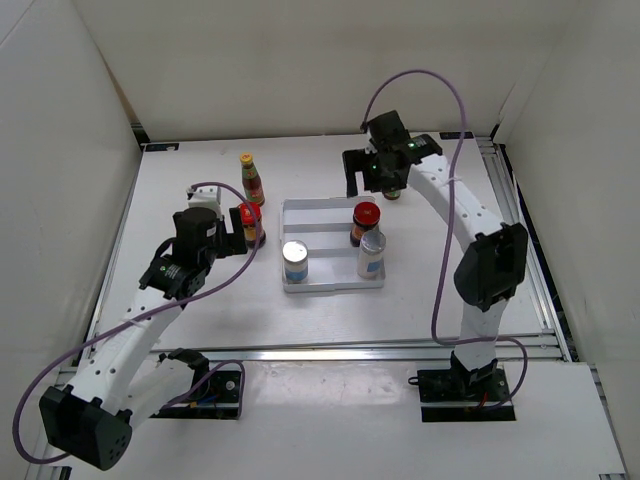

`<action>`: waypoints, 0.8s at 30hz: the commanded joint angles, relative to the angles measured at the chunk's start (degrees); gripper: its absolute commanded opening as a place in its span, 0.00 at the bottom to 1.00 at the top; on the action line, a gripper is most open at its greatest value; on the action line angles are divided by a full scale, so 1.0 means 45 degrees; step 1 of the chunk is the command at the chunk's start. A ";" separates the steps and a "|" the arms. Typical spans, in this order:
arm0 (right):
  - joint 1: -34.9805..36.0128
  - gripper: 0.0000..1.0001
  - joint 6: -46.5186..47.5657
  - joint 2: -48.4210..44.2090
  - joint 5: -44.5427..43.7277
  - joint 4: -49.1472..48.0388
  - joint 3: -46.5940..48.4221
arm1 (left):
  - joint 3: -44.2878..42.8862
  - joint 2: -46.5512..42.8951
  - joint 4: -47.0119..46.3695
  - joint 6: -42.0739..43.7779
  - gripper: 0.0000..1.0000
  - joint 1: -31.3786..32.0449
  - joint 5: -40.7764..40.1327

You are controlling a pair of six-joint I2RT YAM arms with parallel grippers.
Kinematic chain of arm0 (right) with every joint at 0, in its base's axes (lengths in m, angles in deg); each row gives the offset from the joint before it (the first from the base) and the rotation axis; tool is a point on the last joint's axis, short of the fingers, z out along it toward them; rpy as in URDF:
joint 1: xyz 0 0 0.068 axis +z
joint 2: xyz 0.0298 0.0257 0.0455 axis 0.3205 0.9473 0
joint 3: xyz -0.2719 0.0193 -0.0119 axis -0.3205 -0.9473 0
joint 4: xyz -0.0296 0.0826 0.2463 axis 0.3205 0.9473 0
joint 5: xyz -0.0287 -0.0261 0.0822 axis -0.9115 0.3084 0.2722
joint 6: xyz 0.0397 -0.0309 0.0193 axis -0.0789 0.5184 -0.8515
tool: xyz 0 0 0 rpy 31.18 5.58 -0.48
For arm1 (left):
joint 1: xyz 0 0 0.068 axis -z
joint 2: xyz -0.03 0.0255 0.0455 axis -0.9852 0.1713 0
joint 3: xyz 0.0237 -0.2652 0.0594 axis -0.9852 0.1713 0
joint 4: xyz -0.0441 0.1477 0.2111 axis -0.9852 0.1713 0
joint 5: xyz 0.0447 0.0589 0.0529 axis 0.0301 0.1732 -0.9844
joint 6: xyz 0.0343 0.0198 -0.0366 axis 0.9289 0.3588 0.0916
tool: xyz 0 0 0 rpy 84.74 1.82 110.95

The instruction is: Organize the condiment bottles

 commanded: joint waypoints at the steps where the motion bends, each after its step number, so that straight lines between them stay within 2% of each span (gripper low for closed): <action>1: 0.0060 1.00 -0.1451 -0.1729 -0.0671 0.0322 0.1120 | -0.0576 0.0035 0.0177 -0.0027 1.00 -0.0070 -0.0283; 4: 0.0060 1.00 -0.3262 -0.4090 -0.1548 -0.1121 -0.0866 | -0.0576 -0.0102 0.0177 -0.0164 1.00 -0.0070 -0.0148; 5: 0.0060 1.00 -0.3658 -0.5430 -0.2016 -0.1647 -0.1646 | -0.0576 -0.0102 0.0177 -0.0165 1.00 -0.0070 0.0028; 6: 0.0060 1.00 -0.3894 -0.6082 -0.2021 -0.2871 -0.2466 | -0.0808 0.0092 0.0177 -0.0165 1.00 -0.0225 0.0377; 7: 0.0060 1.00 -0.3897 -0.7287 -0.2021 -0.3444 -0.4099 | -0.1352 0.0384 0.0313 -0.0030 1.00 -0.0362 0.1406; 9: 0.0060 1.00 -0.3723 -0.8407 -0.2370 -0.4943 -0.5728 | -0.2018 0.0814 0.0314 0.0107 1.00 -0.0363 0.2328; 10: -0.0056 1.00 -0.3605 -0.9457 -0.2507 -0.5495 -0.7457 | -0.2640 0.1319 0.0314 0.0301 1.00 -0.0363 0.2566; 12: -0.0193 1.00 -0.3487 -1.0690 -0.2859 -0.6820 -0.8933 | -0.3210 0.1926 0.0314 0.0497 1.00 -0.0363 0.2841; 14: -0.0426 1.00 -0.3156 -1.1087 -0.3054 -0.7314 -1.0027 | -0.3972 0.3019 0.0314 0.0616 1.00 -0.0479 0.2979; 16: -0.1032 1.00 -0.2998 -1.1088 -0.2843 -0.7085 -1.0033 | -0.4499 0.4071 0.0314 0.0616 1.00 -0.0480 0.3485; 20: -0.1970 1.00 -0.2862 -1.0776 -0.1496 -0.6692 -0.9760 | -0.4892 0.5501 0.0509 0.0442 1.00 -0.0967 0.3932; 24: -0.2888 1.00 -0.2862 -1.1087 -0.0012 -0.7530 -1.0520 | -0.5165 0.6420 0.0509 0.0439 1.00 -0.1125 0.3721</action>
